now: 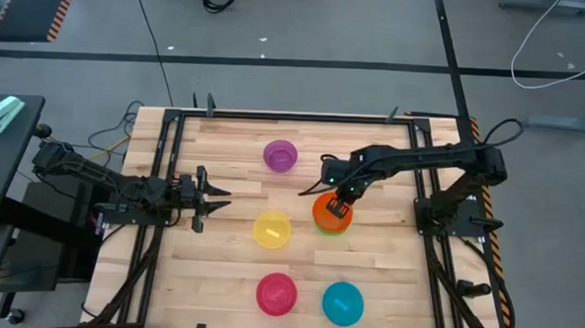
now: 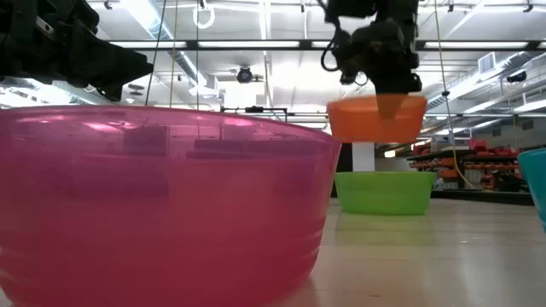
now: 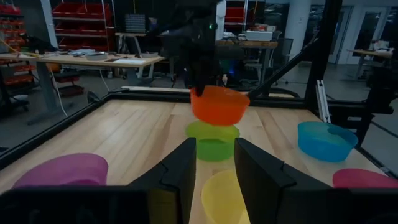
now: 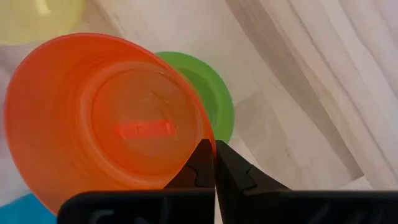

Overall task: Nest bowls inside each other
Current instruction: Stack the orange bowl on top of the green bowl, then stack the violet bowl on top of the yellow bowl

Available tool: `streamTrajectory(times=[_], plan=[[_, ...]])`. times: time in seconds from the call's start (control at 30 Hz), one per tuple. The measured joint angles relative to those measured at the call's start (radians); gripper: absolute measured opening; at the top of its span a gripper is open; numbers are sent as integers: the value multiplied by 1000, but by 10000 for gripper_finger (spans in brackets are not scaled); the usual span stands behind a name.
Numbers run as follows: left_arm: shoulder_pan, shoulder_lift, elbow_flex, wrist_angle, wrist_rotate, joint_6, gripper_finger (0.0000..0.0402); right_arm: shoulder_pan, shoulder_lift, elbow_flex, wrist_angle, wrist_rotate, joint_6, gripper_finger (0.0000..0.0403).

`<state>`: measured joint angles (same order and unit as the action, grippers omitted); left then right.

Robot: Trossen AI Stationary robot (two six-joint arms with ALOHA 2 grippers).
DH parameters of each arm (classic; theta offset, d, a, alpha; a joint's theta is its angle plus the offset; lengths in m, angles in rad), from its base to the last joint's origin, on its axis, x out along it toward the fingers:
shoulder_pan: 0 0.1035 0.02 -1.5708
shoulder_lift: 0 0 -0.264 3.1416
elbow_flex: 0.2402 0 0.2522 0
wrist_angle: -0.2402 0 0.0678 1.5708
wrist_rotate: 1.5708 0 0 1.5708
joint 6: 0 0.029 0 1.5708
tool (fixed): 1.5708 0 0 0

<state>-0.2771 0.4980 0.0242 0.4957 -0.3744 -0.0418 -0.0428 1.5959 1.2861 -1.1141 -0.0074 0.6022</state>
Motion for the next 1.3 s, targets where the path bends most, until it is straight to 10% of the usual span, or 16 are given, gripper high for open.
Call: streamTrajectory(times=[0.53,1.3], plan=[[0,0,0,-42,0,-28,116,-56,195,0,5,0,-60,2],[0,0,0,-45,0,-34,116,-31,40,0,-15,7,35,91]])
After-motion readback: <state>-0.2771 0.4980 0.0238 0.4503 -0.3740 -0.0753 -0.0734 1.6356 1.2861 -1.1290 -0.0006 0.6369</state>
